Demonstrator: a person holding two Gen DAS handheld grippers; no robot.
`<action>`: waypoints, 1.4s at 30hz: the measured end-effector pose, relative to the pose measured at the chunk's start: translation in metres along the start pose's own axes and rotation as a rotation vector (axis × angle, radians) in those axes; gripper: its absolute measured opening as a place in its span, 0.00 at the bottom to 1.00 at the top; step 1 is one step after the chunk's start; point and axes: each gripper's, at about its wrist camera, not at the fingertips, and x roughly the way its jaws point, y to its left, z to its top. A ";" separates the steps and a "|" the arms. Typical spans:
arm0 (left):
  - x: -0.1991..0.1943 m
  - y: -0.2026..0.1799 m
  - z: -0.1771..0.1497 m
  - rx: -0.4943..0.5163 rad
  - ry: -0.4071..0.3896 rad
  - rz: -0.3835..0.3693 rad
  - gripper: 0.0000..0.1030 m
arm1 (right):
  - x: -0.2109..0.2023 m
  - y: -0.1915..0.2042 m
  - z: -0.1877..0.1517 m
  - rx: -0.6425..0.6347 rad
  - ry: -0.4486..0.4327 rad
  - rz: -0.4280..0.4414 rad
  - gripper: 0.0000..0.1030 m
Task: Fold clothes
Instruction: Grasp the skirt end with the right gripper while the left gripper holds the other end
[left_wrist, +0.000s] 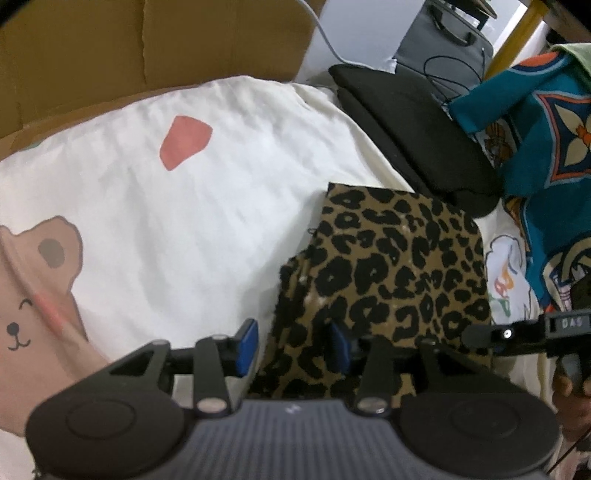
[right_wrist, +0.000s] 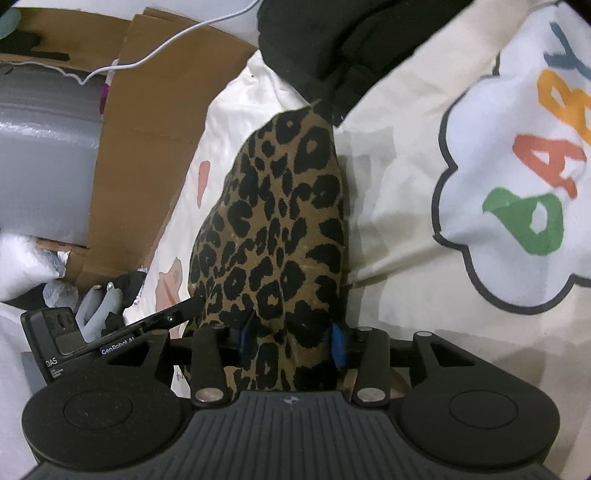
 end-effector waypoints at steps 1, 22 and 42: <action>0.000 0.001 0.001 -0.009 -0.001 -0.009 0.40 | 0.002 -0.001 0.000 0.004 0.003 0.000 0.42; 0.018 0.002 0.018 0.016 0.070 -0.062 0.61 | 0.007 0.002 -0.003 0.013 -0.007 0.009 0.42; 0.019 0.010 0.030 0.008 0.107 -0.149 0.38 | -0.004 0.006 0.001 0.006 -0.051 -0.008 0.12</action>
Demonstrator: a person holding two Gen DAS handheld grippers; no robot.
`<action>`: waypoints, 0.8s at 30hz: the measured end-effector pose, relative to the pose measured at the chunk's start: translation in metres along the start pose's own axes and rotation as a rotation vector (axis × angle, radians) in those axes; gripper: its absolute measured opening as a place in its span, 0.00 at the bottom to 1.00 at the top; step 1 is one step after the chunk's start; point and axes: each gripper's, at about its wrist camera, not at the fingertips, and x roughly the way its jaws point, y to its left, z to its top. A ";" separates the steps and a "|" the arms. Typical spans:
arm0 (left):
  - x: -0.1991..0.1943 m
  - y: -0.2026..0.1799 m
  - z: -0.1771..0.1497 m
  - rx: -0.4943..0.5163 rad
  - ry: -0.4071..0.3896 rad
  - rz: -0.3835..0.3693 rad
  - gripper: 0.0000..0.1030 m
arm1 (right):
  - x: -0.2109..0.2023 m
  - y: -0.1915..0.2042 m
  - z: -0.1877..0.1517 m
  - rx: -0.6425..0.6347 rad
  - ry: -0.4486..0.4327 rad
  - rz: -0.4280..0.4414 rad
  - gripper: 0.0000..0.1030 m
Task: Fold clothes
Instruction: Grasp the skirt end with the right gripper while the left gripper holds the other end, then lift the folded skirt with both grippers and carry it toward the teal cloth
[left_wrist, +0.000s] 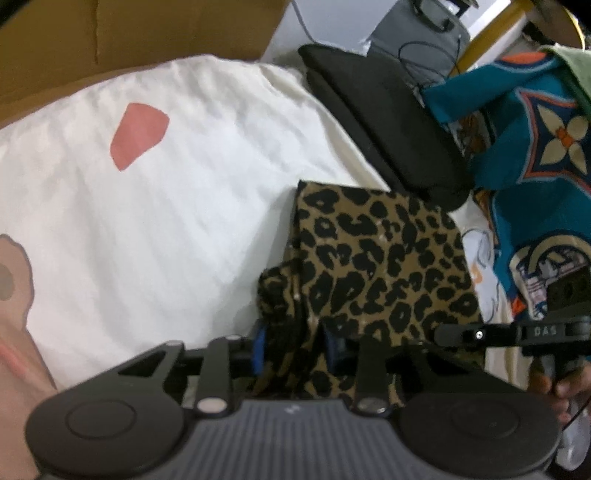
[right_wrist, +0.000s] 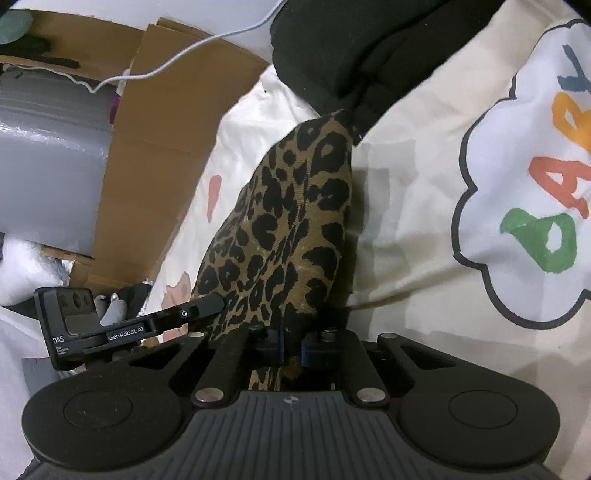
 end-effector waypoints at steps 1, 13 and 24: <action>0.001 0.001 0.001 -0.005 0.009 -0.005 0.41 | 0.001 -0.002 0.000 0.010 0.007 -0.011 0.14; 0.024 0.011 0.025 -0.015 0.102 -0.102 0.68 | 0.005 -0.014 0.008 0.063 -0.001 0.001 0.37; 0.017 0.000 0.038 0.056 0.164 -0.086 0.41 | 0.007 0.005 0.007 0.010 -0.005 -0.073 0.25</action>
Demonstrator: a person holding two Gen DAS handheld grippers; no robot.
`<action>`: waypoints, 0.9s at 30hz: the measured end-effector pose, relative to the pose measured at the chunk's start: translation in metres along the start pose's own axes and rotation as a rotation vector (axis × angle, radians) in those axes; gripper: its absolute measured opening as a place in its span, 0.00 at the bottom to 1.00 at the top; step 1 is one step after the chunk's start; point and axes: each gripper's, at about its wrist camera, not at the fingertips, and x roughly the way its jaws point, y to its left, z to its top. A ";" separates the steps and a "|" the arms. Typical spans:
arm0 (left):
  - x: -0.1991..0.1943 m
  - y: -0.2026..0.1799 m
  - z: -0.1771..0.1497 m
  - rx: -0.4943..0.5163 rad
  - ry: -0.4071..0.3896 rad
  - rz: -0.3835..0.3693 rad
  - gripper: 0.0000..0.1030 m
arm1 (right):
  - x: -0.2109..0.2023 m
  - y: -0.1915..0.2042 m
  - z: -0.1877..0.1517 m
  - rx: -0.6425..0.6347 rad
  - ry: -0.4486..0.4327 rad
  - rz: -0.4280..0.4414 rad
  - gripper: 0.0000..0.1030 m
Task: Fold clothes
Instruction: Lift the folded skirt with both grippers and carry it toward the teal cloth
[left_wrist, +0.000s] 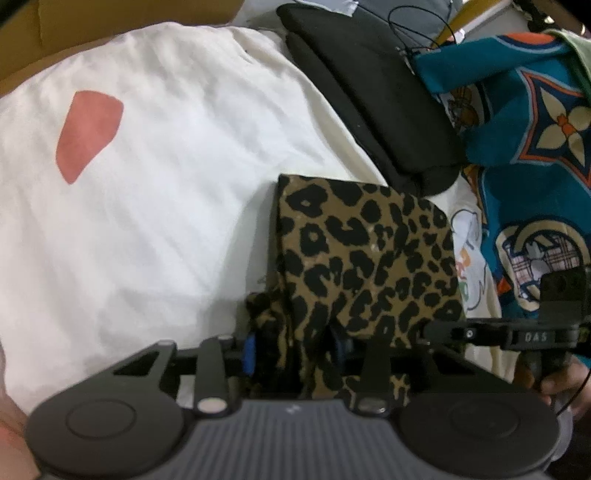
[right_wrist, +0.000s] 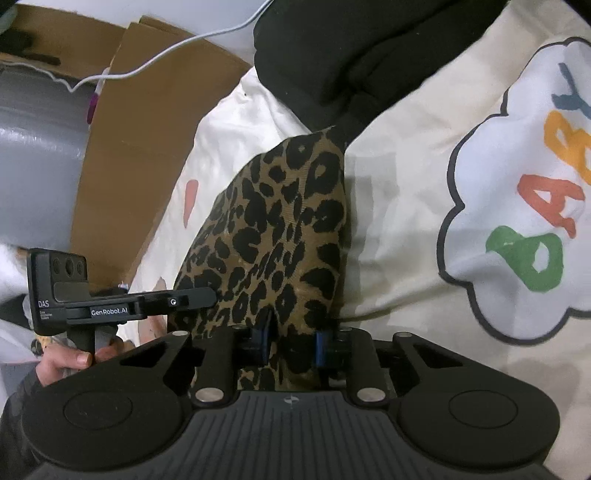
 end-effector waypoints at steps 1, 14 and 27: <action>0.001 -0.003 0.001 0.011 0.011 0.015 0.43 | 0.000 0.002 0.000 0.001 -0.001 -0.008 0.25; 0.015 0.001 0.009 -0.037 0.041 -0.006 0.43 | 0.017 -0.001 0.001 0.030 0.049 -0.012 0.21; -0.024 -0.047 -0.005 -0.070 -0.029 0.175 0.28 | -0.005 0.037 -0.004 -0.061 0.058 -0.068 0.05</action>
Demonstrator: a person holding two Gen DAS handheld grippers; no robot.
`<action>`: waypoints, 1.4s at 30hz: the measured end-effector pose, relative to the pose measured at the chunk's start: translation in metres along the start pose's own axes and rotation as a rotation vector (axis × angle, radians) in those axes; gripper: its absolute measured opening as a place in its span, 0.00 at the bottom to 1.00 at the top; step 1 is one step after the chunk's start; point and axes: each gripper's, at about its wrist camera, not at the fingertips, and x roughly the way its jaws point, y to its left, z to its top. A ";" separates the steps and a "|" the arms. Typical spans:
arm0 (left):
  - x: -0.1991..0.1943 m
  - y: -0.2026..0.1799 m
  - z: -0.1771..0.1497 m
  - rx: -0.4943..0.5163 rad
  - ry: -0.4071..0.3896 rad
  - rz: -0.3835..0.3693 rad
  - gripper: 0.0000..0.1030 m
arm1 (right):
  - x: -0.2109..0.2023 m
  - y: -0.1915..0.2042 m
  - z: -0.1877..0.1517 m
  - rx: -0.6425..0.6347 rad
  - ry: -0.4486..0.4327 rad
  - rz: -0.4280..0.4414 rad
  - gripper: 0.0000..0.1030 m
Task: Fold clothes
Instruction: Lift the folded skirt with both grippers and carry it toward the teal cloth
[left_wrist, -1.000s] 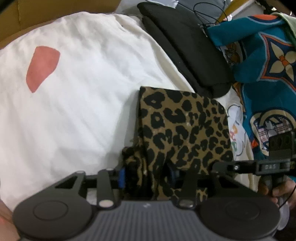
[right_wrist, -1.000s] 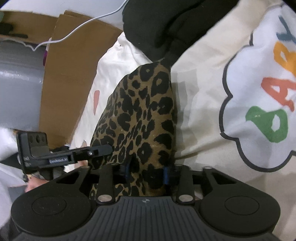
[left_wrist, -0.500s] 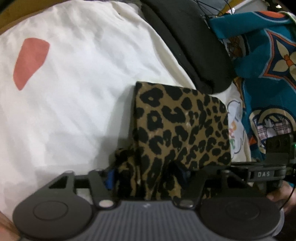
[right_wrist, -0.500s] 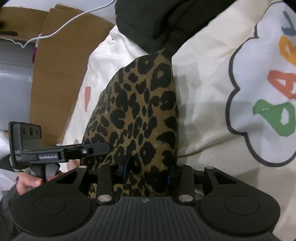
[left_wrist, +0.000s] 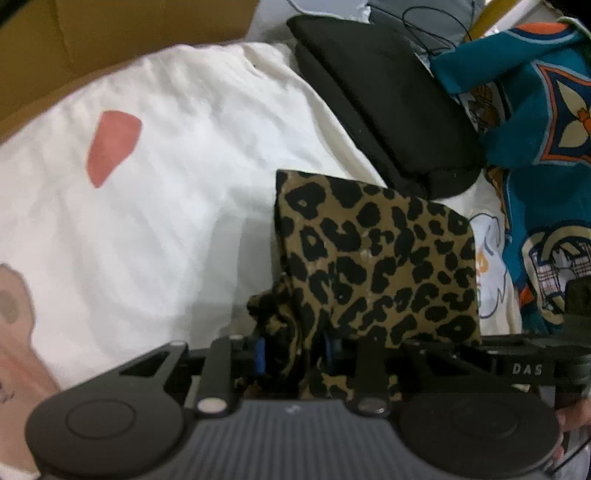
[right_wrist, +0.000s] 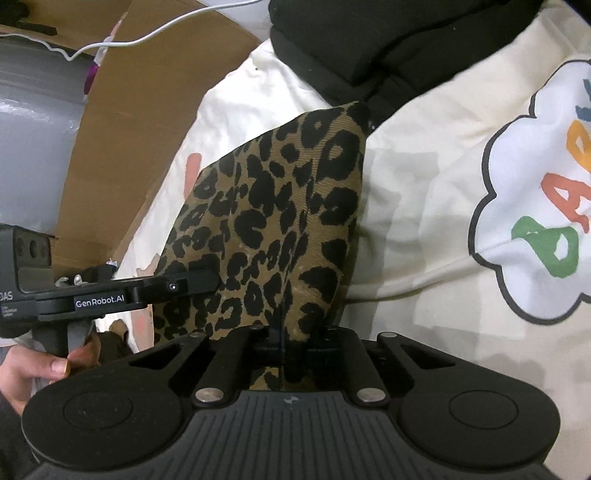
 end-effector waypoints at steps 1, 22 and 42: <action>-0.005 -0.003 -0.001 -0.004 -0.004 0.014 0.28 | -0.004 0.003 0.000 -0.003 0.000 -0.001 0.05; -0.185 -0.090 -0.007 0.031 -0.260 0.152 0.27 | -0.148 0.132 0.030 -0.279 -0.147 0.002 0.05; -0.287 -0.155 -0.017 -0.067 -0.441 0.213 0.26 | -0.260 0.239 0.039 -0.463 -0.211 -0.119 0.05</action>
